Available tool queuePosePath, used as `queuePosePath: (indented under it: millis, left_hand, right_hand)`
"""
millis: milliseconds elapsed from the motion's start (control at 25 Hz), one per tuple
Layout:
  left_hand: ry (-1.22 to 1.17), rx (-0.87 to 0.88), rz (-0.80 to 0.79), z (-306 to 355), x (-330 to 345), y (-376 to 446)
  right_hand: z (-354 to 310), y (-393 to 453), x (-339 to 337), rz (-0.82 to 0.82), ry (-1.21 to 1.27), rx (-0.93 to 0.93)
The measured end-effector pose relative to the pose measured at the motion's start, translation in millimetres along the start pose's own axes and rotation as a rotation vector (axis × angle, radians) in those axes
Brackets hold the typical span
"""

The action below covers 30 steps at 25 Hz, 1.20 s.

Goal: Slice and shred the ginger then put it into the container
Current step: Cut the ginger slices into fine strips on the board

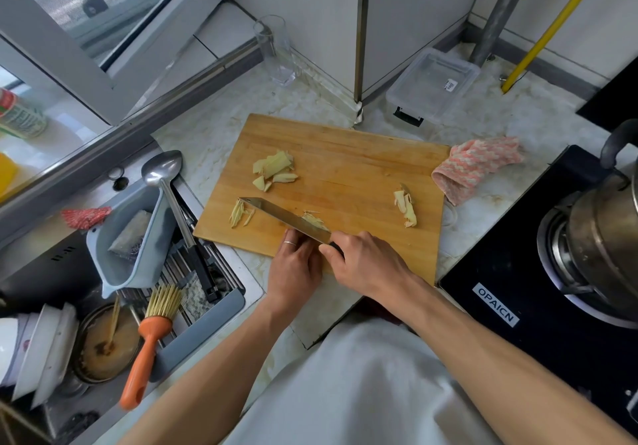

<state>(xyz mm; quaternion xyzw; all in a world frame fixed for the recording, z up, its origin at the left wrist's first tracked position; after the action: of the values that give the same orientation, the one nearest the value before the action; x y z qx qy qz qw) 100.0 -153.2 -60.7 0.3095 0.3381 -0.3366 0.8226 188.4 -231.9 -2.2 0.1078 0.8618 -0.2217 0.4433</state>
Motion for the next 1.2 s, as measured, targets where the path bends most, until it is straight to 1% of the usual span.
queuePosePath:
  millis: [200,440,640,800,1200]
  left_hand:
    - [0.025,0.024,0.021,2.7,-2.7,-1.4]
    - [0.01,0.003,0.013,2.7,-1.9,0.0]
    - [0.02,-0.011,-0.001,0.0,0.6,-1.4]
    - [0.016,0.012,0.015,1.0,-0.3,-2.4]
    - [0.027,0.006,0.038,6.5,-5.4,-2.2]
  right_hand:
    - [-4.1,-3.4,-1.9,-0.017,-0.034,-0.019]
    - [-2.0,6.9,2.9,-0.012,-0.013,0.006]
    - [-5.1,-3.0,-0.5,-0.012,-0.02,-0.008]
    - [-6.9,-3.4,-0.6,-0.021,-0.052,-0.022]
    - [-7.2,-1.8,2.6,0.004,-0.051,-0.028]
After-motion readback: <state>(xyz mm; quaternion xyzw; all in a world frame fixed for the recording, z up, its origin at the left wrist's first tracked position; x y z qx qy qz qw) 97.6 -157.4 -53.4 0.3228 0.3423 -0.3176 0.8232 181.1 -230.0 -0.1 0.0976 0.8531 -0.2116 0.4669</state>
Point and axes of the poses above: each hand's wrist, its own y-axis towards the middle knuckle, its own x-axis out of the palm, z = x × y, the point moved 9 cm from there along y, towards the middle knuckle, and after that the axes turned 2 degrees about x, right-handed, at the moved point
